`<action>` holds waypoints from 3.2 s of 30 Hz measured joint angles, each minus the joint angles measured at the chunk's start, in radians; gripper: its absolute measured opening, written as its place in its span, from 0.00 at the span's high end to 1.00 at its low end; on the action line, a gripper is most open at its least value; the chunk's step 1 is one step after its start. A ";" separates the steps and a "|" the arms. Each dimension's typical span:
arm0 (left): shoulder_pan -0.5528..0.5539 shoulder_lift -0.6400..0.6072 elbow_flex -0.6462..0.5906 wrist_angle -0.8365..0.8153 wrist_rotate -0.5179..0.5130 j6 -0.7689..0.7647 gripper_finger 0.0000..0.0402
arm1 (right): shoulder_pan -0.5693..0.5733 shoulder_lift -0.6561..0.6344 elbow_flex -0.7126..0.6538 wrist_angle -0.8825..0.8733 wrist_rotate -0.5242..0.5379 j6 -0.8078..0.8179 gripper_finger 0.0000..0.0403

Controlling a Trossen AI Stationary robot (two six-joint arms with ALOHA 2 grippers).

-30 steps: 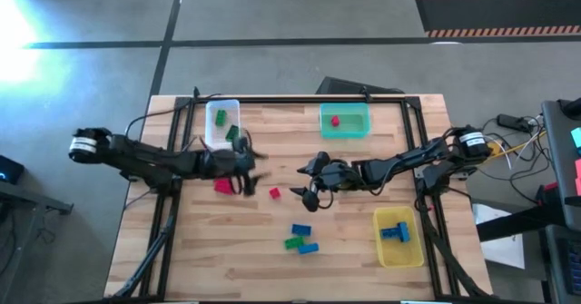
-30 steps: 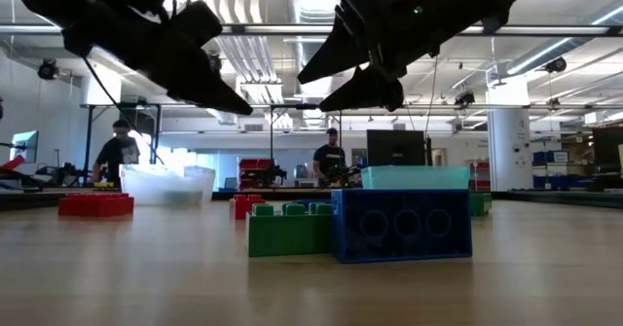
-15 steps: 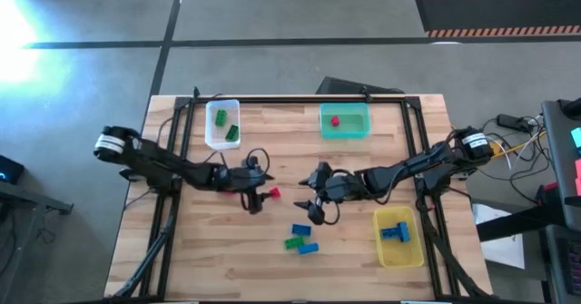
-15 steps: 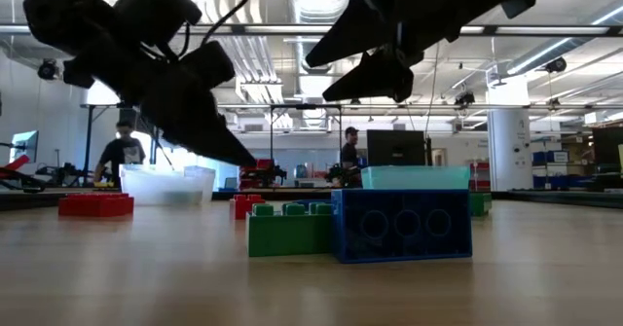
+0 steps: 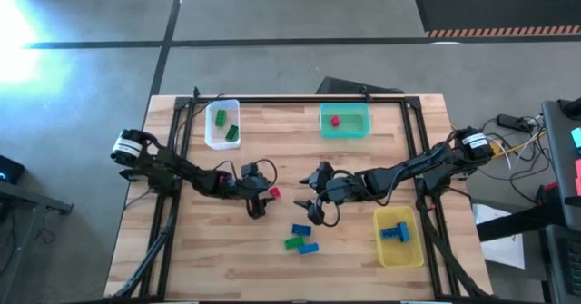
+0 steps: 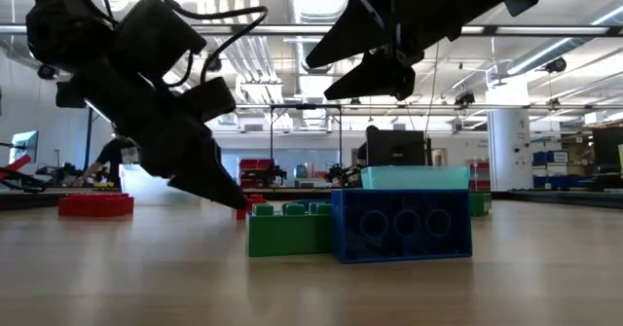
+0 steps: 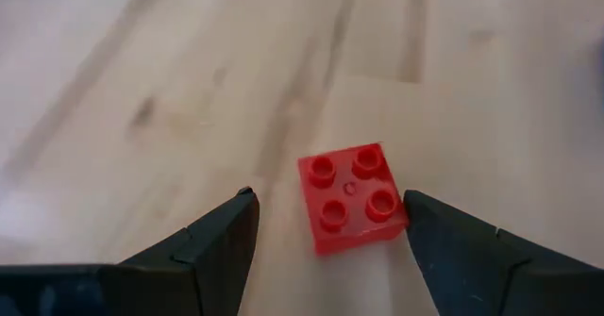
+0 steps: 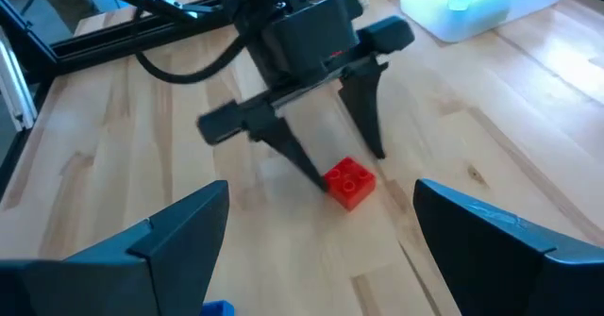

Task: Sort & place blocks by color
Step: Put the red game piece into the green bin

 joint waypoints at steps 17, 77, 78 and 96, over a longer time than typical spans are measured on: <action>-0.003 0.013 0.001 0.016 -0.055 0.010 0.72 | 0.000 0.014 -0.001 0.000 0.000 0.002 0.19; -0.035 -0.132 0.082 0.375 0.432 -0.179 0.69 | 0.148 0.016 0.074 0.064 0.024 -0.977 0.74; -0.035 -0.132 0.082 0.375 0.433 -0.180 0.69 | 0.148 0.016 0.074 0.064 0.025 -0.987 0.77; -0.035 -0.132 0.080 0.368 0.425 -0.167 0.69 | 0.147 0.016 0.075 0.061 0.021 -0.970 0.71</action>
